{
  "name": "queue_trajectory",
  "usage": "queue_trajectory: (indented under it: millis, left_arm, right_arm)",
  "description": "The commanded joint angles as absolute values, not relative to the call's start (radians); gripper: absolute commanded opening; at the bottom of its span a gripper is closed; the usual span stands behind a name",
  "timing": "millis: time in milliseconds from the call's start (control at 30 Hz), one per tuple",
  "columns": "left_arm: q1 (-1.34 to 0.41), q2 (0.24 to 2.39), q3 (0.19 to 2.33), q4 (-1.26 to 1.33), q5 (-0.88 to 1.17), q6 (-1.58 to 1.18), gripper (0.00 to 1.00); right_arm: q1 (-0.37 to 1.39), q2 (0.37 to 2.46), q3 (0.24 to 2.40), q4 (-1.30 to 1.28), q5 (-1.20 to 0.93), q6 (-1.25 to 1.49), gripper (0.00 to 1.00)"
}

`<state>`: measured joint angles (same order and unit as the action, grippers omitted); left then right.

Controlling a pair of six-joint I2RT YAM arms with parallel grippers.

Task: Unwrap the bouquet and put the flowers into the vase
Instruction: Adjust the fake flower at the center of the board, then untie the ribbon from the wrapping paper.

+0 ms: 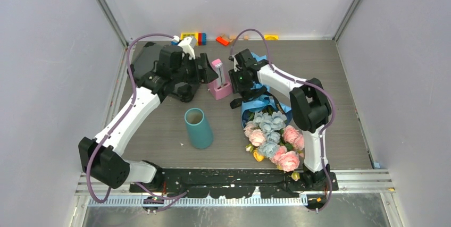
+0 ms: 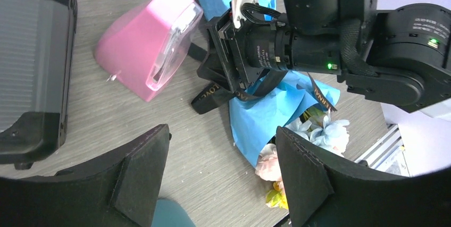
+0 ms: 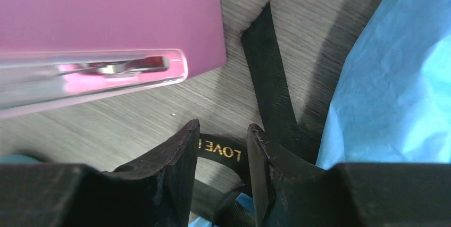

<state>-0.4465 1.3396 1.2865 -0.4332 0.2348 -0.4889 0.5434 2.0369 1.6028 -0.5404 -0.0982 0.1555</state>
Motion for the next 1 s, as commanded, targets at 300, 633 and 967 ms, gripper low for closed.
queue_trajectory:
  millis: [300,633,967]
  left_arm:
    - [-0.385,1.285,1.254,-0.447,0.338,-0.481,0.75]
    - [-0.371,1.282,1.246,-0.432,0.361,-0.504,0.75]
    - [-0.368,1.27,1.238,-0.431,0.364,-0.52,0.75]
  right_arm:
    - [0.583,2.081,1.613,-0.549,0.086,0.008,0.46]
    - [0.598,2.108,1.595,-0.545,0.109,-0.017,0.49]
    - [0.61,2.128,1.535,-0.511,0.144,-0.025,0.42]
